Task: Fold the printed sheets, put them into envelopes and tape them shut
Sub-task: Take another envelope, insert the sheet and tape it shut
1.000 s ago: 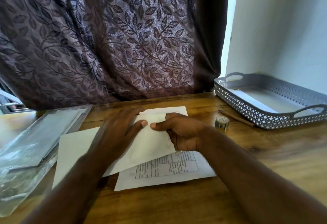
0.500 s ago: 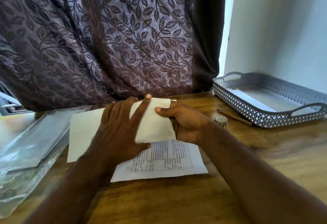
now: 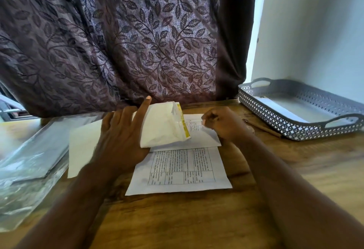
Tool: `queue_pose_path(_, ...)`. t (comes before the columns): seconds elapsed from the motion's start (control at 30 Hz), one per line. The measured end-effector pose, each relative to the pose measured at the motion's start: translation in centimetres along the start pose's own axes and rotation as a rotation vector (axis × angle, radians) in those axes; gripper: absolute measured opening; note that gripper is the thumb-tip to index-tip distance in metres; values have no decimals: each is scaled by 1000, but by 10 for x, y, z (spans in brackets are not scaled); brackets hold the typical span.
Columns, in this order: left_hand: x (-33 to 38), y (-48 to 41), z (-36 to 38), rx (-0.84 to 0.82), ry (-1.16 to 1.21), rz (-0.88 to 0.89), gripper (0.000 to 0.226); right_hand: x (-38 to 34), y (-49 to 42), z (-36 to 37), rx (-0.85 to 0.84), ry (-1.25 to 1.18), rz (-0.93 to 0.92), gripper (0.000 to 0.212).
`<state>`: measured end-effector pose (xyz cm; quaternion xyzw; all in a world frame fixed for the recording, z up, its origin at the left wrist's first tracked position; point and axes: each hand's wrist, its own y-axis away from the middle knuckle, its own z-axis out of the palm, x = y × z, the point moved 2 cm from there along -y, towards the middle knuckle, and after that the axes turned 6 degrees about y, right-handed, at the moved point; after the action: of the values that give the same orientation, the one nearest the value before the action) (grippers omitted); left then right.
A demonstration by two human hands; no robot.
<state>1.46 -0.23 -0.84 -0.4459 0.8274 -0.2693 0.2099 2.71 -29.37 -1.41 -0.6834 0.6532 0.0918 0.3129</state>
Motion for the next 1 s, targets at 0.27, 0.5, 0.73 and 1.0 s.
queue_pose_path(0.27, -10, 2, 10, -71, 62, -77, 120, 12, -8, 8, -296, 360, 53, 90)
queue_pose_path(0.5, -10, 3, 14, -50, 77, -90, 120, 9, -6, 11, -342, 315, 89, 82)
queue_pose_path(0.73, -17, 3, 20, -51, 73, -137, 123, 8, -3, 6, -58, -71, 221, 40)
queue_pose_path(1.0, -27, 4, 25, -66, 137, -244, 129, 5, 6, -17, 474, -498, 260, 27)
